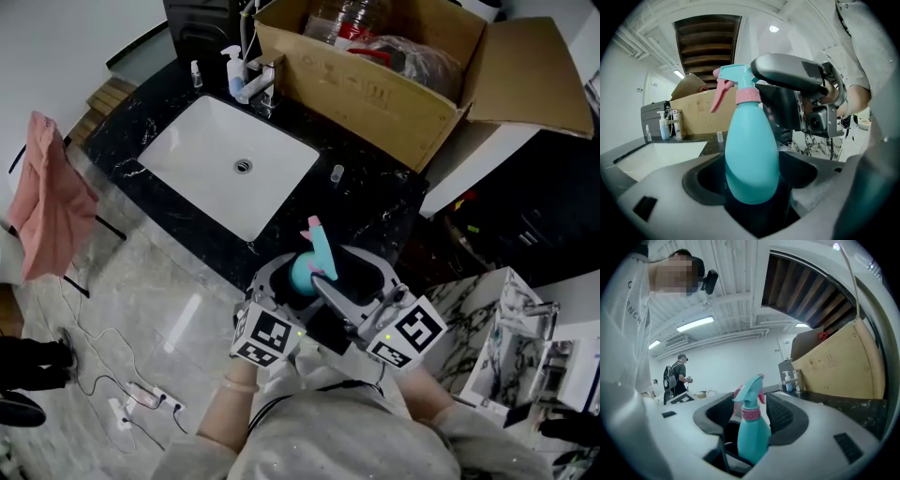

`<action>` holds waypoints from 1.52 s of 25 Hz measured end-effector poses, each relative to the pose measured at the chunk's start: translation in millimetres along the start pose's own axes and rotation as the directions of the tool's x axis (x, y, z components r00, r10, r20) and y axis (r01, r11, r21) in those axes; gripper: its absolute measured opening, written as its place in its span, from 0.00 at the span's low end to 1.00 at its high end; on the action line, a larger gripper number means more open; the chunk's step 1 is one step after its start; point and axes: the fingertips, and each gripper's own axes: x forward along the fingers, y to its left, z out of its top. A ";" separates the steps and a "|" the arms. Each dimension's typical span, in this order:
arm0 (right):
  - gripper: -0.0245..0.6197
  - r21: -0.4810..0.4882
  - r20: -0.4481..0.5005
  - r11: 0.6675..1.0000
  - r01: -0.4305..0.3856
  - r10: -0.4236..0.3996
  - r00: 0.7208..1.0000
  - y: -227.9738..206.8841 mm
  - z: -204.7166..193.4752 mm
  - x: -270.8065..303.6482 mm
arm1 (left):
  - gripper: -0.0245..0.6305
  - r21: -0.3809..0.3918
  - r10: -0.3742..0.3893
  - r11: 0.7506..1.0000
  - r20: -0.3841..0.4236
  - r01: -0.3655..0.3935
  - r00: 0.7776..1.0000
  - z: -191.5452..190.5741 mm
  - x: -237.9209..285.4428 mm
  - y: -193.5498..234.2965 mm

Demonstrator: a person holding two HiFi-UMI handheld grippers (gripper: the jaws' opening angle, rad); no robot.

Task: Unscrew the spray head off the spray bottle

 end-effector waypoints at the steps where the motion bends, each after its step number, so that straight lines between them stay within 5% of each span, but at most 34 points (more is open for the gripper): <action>1: 0.38 0.016 0.009 1.000 0.006 -0.006 1.000 -3.8 0.5 -4.6 | 0.59 -0.002 0.000 1.000 0.001 0.000 1.000 -0.4 -0.2 -0.2; 11: 0.26 0.095 0.054 0.982 0.164 -0.170 0.984 -42.9 4.6 -26.0 | 0.59 -0.001 0.001 1.000 -0.002 -0.001 1.000 -2.6 -0.3 0.2; 15: 0.26 0.068 0.121 0.998 0.004 -0.012 0.993 -3.7 16.5 -25.6 | 0.59 0.001 0.000 1.000 -0.004 0.000 1.000 -3.4 0.1 0.2; 18: 0.52 0.083 0.084 0.990 -0.115 0.108 0.991 23.2 10.1 -8.7 | 0.59 -0.001 0.003 1.000 -0.003 -0.003 1.000 -2.8 -0.4 1.4; 23: 0.60 0.022 0.021 0.998 -0.062 0.062 0.998 28.7 5.8 15.7 | 0.59 -0.002 0.002 1.000 -0.005 -0.002 1.000 -3.0 0.0 0.0; 26: 0.54 -0.037 -0.005 0.998 -0.044 0.044 0.999 27.4 2.4 14.7 | 0.59 -0.005 0.004 1.000 -0.006 -0.004 1.000 -3.6 0.0 -0.6; 30: 0.42 0.002 0.005 1.000 -0.008 0.008 1.000 7.7 1.2 -3.8 | 0.59 -0.008 0.004 1.000 -0.004 -0.004 1.000 -4.3 0.2 -0.5; 38: 0.35 -0.001 0.011 0.995 0.097 -0.097 0.995 -32.7 3.3 -34.6 | 0.59 -0.007 0.006 1.000 -0.004 -0.006 1.000 -5.5 -0.2 -0.3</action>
